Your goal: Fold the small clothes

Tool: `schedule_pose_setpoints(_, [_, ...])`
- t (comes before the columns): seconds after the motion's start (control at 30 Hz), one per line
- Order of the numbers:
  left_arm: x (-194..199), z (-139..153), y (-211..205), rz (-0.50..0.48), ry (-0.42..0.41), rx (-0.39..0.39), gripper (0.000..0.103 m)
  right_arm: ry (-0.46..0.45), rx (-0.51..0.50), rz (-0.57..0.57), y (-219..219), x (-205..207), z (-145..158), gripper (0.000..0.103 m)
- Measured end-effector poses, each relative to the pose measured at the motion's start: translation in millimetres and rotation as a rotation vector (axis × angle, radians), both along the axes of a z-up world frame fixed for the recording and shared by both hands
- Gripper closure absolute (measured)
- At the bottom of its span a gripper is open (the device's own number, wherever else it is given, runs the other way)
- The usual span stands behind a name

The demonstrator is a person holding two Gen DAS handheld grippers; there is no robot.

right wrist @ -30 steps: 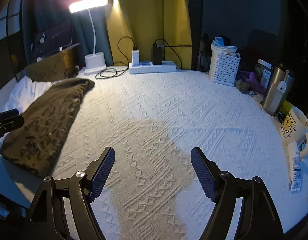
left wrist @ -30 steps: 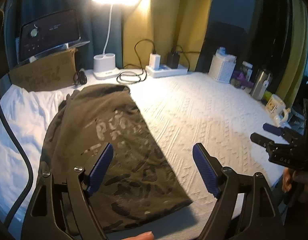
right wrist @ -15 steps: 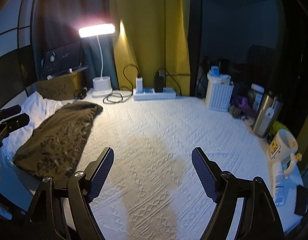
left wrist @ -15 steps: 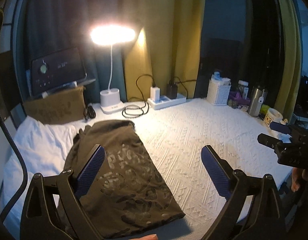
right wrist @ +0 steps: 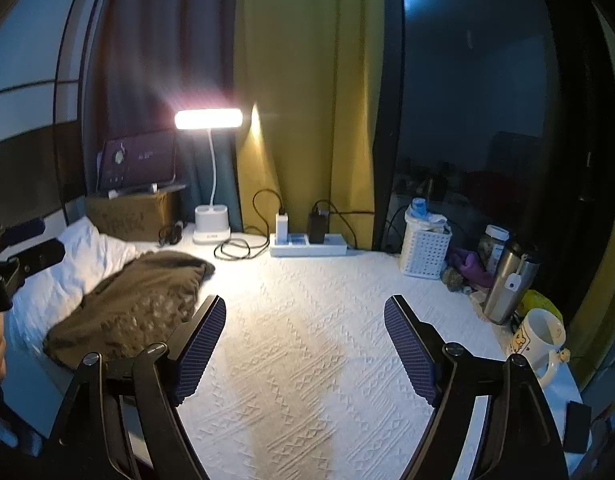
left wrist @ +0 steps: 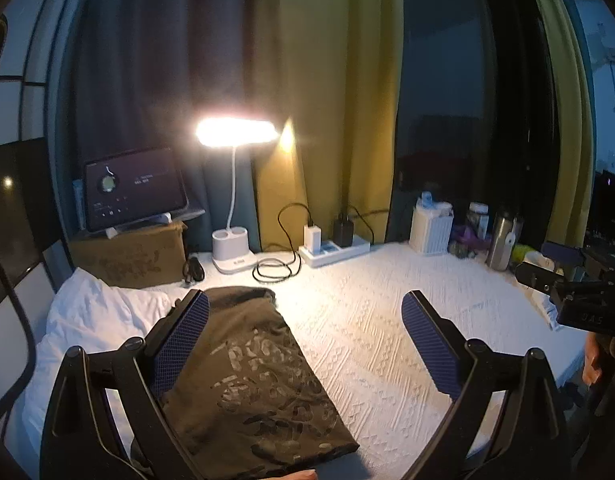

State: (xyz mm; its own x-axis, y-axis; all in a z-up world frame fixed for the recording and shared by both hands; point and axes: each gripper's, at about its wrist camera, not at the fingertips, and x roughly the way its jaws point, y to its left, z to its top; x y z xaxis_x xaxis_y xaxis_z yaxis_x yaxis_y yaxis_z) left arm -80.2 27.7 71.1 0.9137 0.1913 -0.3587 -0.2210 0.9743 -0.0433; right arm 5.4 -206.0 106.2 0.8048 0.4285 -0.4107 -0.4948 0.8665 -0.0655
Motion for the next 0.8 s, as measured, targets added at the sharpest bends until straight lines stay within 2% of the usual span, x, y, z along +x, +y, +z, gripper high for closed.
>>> schedule_pose_setpoints(0.2, [-12,9,-2,0.025,-0.042,0.028,0.006,-0.046,0.031,0.006,-2,-17,17,0.013])
schedule_pose_setpoints(0.33, [-19,14,0,0.039,-0.061,0.032,0.006,-0.079,0.032,0.010,-1,-27,25,0.004])
schedule_pose_setpoints(0.5, [-29,20,5,0.048,-0.095,0.030,0.006,-0.107,0.024,0.003,4,-37,31,0.004])
schedule_pose_setpoints(0.8, [-38,15,23,0.096,-0.097,0.014,0.006,-0.114,0.069,0.027,14,-47,33,0.004])
